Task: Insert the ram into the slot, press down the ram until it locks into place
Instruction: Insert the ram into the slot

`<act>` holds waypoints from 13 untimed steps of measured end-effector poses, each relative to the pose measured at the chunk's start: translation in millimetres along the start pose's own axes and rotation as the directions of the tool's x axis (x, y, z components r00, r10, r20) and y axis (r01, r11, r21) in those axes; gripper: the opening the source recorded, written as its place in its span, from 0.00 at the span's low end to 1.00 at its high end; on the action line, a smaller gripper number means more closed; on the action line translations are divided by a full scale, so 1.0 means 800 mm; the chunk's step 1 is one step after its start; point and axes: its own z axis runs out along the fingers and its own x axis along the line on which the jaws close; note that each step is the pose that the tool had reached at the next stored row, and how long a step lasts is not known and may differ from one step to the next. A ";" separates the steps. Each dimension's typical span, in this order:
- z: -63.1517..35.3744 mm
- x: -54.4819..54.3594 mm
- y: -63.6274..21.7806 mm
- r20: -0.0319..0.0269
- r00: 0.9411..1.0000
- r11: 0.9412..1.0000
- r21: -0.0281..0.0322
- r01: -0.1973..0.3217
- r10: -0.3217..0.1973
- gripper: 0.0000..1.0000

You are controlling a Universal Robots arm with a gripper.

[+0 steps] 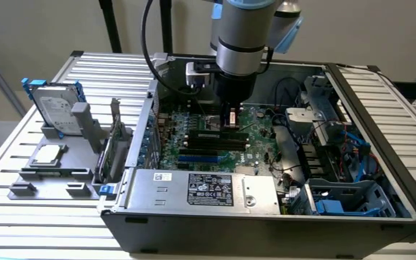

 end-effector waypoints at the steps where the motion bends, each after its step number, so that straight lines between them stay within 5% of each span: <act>1: 0.001 -0.001 0.000 -0.005 1.000 1.000 0.005 0.000 0.000 0.13; 5: 0.005 -0.003 0.004 -0.022 1.000 1.000 0.013 0.000 0.000 0.13; 13: 0.012 -0.014 0.004 -0.034 0.999 1.000 0.011 0.001 0.000 0.13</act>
